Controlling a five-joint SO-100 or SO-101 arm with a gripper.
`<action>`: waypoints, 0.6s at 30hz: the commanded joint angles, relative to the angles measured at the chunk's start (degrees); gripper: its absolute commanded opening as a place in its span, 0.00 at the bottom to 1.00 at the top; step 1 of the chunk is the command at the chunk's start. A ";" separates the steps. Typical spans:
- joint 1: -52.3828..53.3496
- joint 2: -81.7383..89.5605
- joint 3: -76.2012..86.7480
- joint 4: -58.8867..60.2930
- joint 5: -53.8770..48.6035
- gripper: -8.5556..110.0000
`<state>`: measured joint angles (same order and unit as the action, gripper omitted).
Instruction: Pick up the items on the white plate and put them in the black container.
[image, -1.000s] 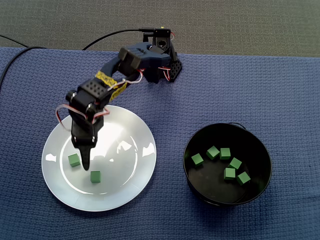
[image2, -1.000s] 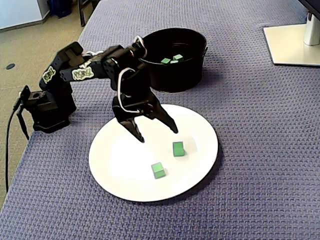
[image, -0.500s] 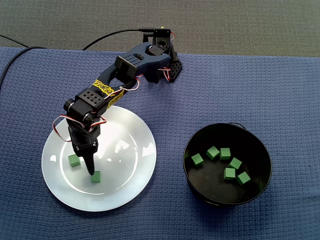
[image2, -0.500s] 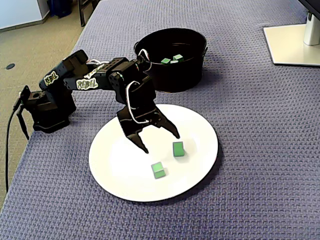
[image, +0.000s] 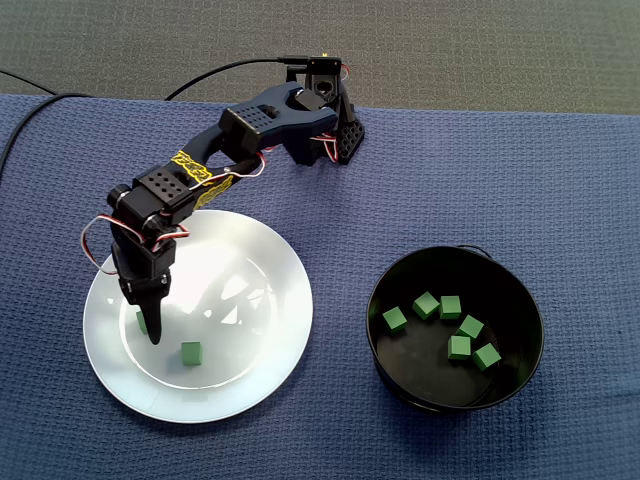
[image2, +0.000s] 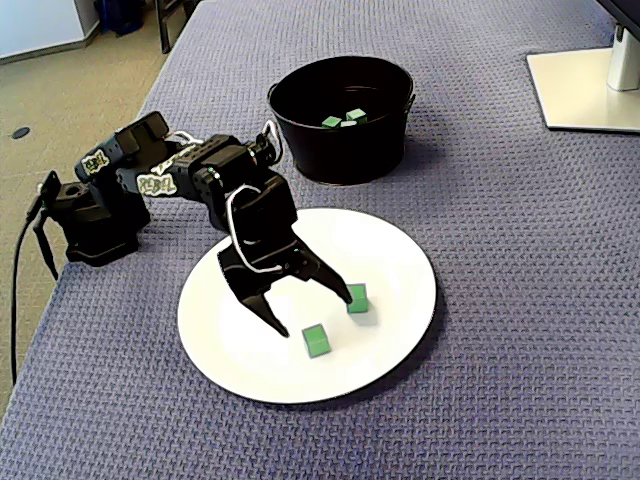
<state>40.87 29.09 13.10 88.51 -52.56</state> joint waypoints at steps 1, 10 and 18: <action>1.23 -0.35 -3.52 -0.97 -1.49 0.34; 1.58 -3.60 -4.66 -1.67 -1.41 0.33; 0.70 -6.06 -6.06 -1.67 -0.26 0.26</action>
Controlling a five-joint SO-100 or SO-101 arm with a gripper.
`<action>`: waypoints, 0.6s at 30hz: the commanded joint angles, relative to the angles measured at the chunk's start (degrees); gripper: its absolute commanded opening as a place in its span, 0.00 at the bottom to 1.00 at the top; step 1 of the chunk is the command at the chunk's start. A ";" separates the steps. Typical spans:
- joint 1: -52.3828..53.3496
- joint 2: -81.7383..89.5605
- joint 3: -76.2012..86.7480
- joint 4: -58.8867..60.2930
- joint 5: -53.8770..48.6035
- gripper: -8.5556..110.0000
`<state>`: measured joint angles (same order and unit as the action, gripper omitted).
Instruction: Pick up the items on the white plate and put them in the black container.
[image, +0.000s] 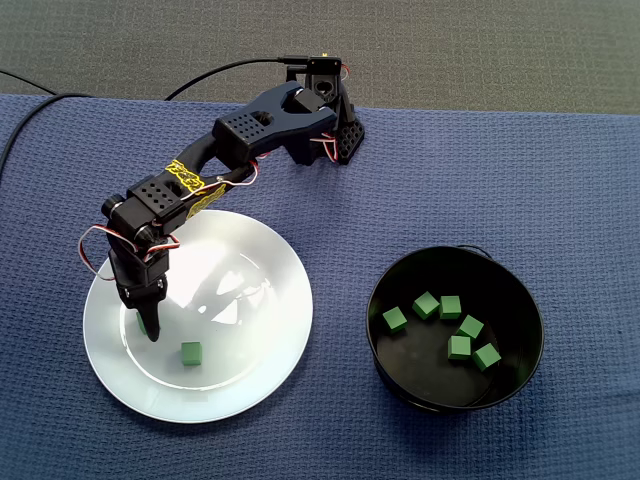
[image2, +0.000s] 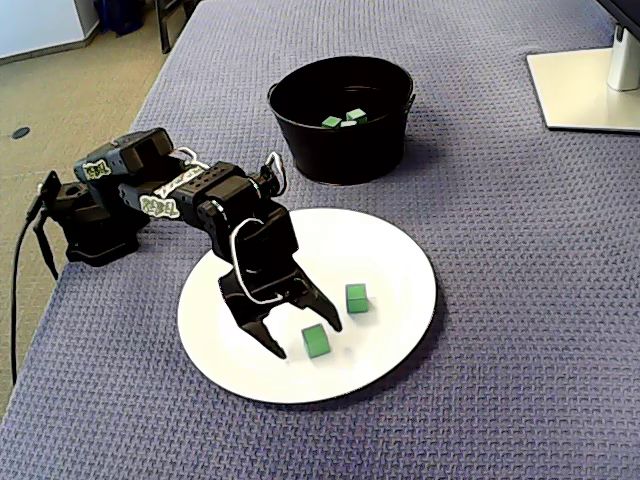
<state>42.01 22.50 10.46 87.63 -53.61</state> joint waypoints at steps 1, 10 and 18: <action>-0.53 0.18 -3.87 -0.79 0.97 0.23; -0.70 -0.97 -6.33 -0.53 2.20 0.12; -0.44 3.87 -6.42 3.25 3.87 0.07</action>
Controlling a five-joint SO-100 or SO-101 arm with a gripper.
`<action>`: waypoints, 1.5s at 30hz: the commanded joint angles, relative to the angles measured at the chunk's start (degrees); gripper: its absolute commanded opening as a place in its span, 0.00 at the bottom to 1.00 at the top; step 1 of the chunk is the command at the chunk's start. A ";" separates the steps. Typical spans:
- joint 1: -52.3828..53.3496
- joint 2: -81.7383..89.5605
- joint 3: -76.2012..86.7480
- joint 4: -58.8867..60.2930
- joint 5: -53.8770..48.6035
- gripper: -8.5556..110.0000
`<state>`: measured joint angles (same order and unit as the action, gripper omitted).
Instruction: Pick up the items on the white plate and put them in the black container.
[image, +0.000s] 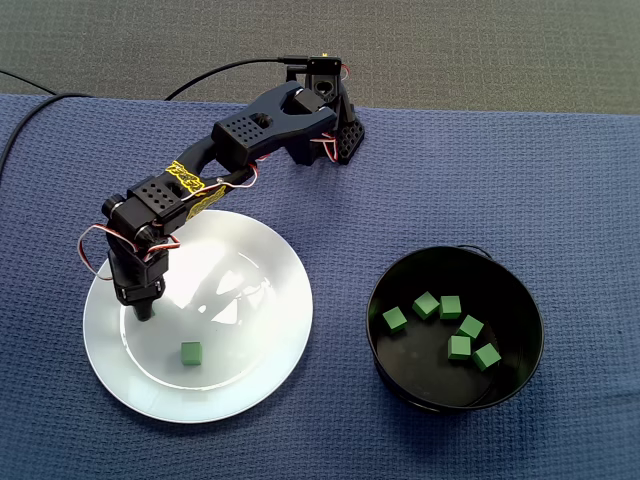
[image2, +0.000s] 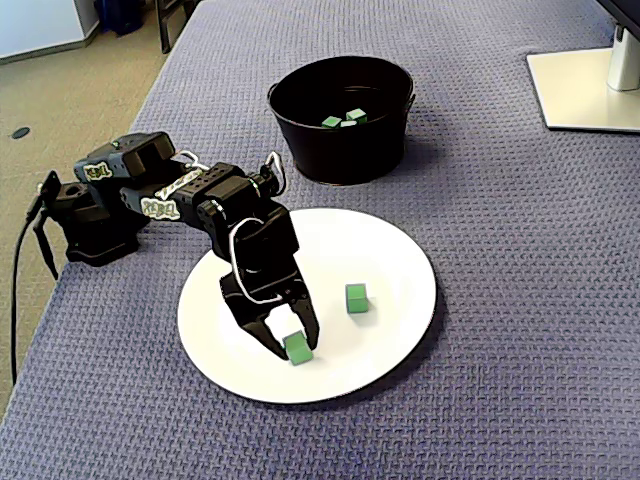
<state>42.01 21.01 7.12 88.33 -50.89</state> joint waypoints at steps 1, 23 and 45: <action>-0.09 8.26 -2.37 3.69 1.49 0.07; -44.03 100.99 51.68 -28.13 9.23 0.07; -70.22 91.23 104.15 -61.52 9.93 0.07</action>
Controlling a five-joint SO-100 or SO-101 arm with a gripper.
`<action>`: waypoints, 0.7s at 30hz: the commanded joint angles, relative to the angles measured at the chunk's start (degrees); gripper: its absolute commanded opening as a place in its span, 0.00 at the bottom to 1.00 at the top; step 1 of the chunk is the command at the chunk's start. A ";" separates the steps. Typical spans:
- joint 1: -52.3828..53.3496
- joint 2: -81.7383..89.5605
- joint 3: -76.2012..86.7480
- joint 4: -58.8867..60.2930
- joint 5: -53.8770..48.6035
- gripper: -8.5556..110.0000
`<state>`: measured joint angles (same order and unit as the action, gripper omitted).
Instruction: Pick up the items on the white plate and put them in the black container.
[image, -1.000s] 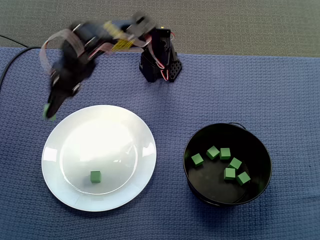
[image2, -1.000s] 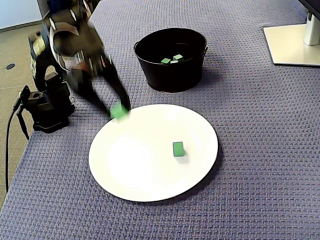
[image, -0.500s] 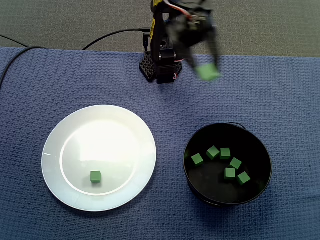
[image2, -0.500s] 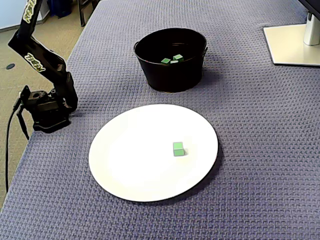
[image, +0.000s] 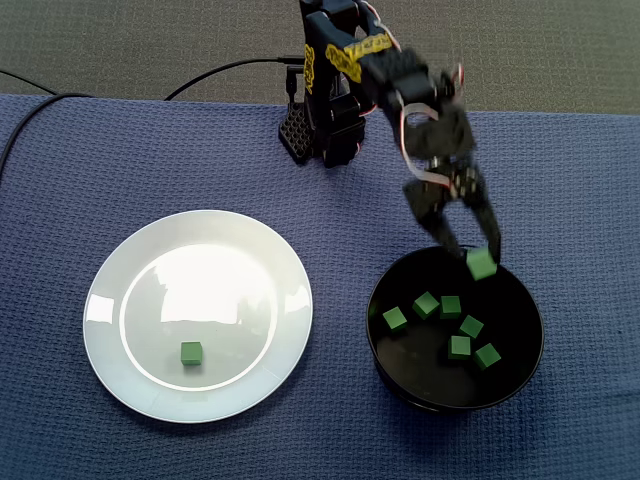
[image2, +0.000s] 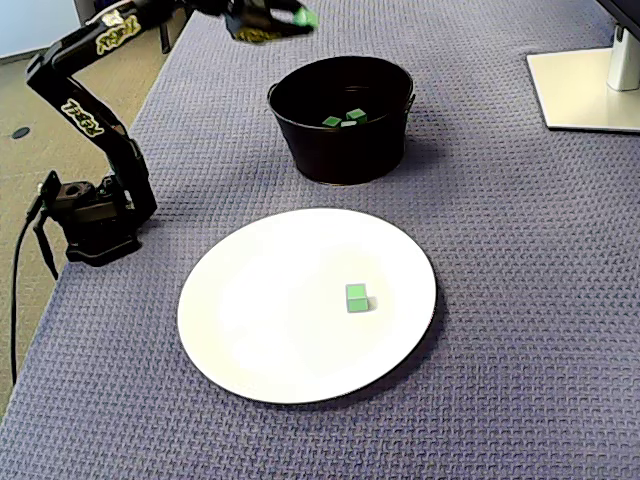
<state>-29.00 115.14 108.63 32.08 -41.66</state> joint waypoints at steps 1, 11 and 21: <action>1.32 -4.66 2.81 -6.33 0.70 0.07; 2.11 -17.14 11.43 -17.93 -2.20 0.07; 5.89 -12.30 7.29 -10.28 -2.11 0.32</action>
<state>-27.07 98.00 122.17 15.21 -44.30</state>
